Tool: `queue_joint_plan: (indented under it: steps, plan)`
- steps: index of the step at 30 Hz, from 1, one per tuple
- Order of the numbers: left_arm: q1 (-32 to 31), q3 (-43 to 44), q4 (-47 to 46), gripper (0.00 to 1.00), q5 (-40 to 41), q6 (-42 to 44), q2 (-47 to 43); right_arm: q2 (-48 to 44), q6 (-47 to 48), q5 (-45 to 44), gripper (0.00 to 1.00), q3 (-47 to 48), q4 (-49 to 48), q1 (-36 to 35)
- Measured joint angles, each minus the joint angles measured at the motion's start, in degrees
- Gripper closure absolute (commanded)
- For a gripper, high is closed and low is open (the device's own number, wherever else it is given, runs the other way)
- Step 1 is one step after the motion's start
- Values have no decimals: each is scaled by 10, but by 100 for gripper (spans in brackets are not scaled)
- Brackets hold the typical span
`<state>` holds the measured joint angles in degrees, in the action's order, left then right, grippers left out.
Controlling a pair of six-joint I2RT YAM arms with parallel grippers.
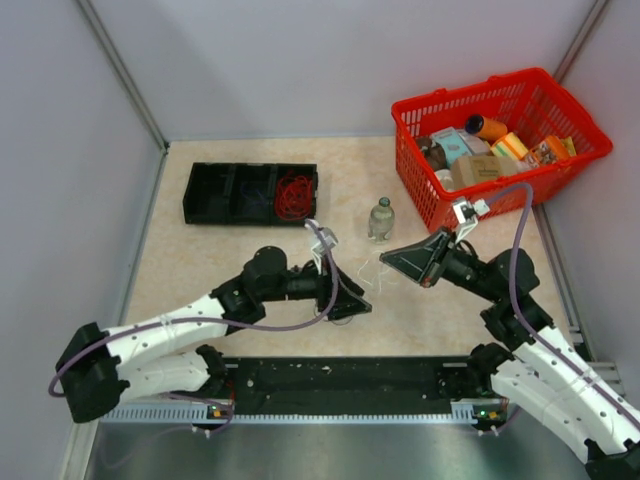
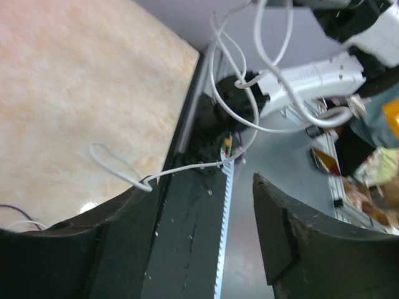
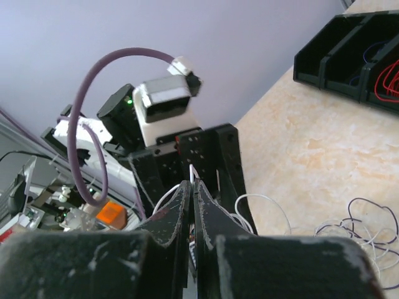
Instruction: Untangle the cables
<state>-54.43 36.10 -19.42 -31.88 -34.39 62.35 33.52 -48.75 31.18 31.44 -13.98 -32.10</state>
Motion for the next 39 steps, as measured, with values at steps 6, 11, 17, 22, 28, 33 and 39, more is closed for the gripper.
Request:
queue_joint_plan:
  steps: [6, 11, 17, 22, 28, 33, 39]
  plan:
    - [-19, -21, 9, 13, 102, 32, -123, 10, -25, -12, 100, 9, 3, 0]
    - [-30, -17, 5, 12, 150, 39, -118, 34, -46, -16, 100, 9, 3, 0]
    - [-32, 14, 6, 18, 176, 31, -29, 43, -61, -19, 100, 9, 3, 0]
    - [-33, 23, -7, 15, 180, 17, -2, 43, -65, -20, 100, 7, 1, -1]
    - [-34, 33, -29, 32, 181, 12, 0, 43, -66, -23, 100, -13, -2, -2]
    - [-34, 36, -38, 87, 209, 11, 0, 43, -69, -25, 100, -19, -6, -5]
    - [-34, 57, -1, 100, 241, 26, 0, 37, -67, -40, 44, -19, -9, -5]
